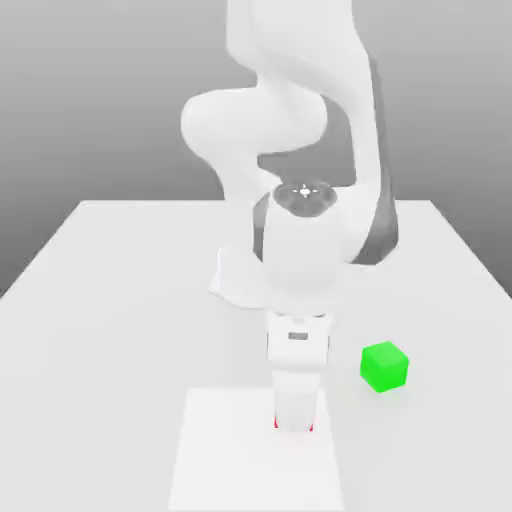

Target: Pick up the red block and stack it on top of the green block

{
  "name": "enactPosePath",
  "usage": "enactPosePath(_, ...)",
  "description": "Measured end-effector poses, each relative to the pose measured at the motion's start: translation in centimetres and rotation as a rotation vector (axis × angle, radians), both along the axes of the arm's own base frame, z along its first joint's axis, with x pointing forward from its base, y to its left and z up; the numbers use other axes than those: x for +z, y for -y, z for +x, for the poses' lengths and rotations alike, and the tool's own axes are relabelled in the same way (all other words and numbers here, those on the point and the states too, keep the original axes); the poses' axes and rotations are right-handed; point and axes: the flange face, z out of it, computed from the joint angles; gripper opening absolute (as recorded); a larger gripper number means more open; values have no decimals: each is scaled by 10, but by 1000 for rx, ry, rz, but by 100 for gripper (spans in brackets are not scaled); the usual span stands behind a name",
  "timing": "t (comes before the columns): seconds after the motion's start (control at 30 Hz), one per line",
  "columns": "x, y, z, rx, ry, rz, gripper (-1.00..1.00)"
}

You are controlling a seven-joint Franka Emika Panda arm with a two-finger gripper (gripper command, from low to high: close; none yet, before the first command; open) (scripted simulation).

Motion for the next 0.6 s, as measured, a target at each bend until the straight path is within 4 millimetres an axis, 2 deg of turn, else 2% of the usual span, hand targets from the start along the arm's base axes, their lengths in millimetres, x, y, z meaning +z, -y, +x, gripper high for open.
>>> enactPosePath(0.27, 33, -1, -7, 0, -12, 3, -100)
enactPosePath(0.37, 45, -59, -35, 187, -27, 17, -100)
enactPosePath(0.5, 64, -125, -87, 454, -22, 10, -100)
enactPosePath(0.53, 66, -135, -98, 506, -18, 5, -100)
enactPosePath(0.6, 59, -144, -106, 545, -15, 3, -100)
